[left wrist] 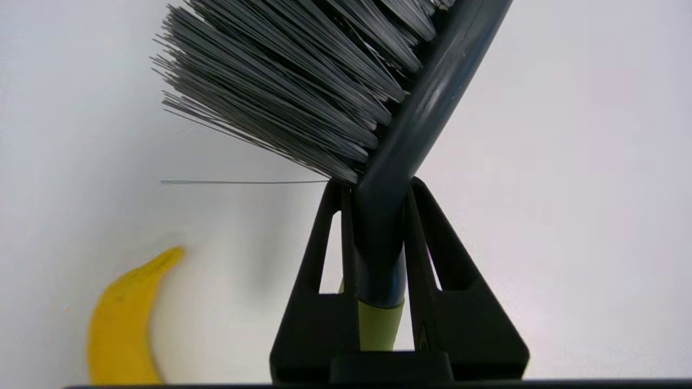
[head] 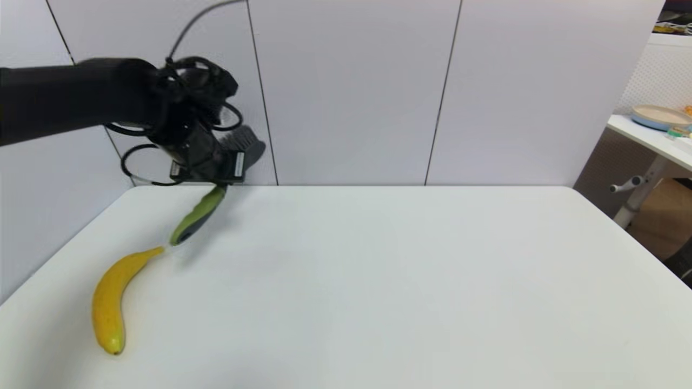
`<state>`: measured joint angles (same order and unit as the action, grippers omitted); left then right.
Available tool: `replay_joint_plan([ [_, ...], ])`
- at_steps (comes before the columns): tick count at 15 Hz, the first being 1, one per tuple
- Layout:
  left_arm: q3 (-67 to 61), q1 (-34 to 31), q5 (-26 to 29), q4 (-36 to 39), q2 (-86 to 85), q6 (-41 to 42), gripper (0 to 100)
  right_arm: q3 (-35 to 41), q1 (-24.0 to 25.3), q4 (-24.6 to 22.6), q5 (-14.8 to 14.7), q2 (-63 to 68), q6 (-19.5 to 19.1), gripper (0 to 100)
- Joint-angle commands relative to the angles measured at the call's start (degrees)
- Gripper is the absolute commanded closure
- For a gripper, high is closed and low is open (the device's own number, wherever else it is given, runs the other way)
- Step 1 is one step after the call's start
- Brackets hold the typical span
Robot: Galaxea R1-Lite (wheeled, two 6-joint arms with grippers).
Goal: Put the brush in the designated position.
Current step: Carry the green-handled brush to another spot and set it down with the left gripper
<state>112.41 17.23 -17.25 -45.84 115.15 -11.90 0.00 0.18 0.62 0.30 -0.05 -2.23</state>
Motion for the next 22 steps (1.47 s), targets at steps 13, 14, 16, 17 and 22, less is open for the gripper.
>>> replay_joint_plan([
  [13, -41.6, -2.4, 12.1, 14.2, -23.5, 2.8, 100, 0.1, 0.0, 0.0, 0.0, 0.0, -0.1, 0],
  [14, -44.5, -2.3, 12.0, 15.8, -23.3, 2.1, 100, 0.1, 0.0, 0.0, 0.0, 0.0, -0.1, 0],
  [16, -48.3, -2.1, 11.7, 19.5, -22.5, -0.5, 100, 0.1, 0.0, 0.0, 0.0, 0.0, -0.1, 0],
  [17, -49.6, -1.9, 11.2, 21.4, -21.5, -4.0, 100, 0.1, 0.0, 0.0, 0.0, 0.0, -0.1, 0],
  [22, -50.0, 2.1, 4.1, 21.9, -17.4, -22.6, 100, 0.1, 0.0, 0.0, 0.0, 0.0, -0.1, 0],
])
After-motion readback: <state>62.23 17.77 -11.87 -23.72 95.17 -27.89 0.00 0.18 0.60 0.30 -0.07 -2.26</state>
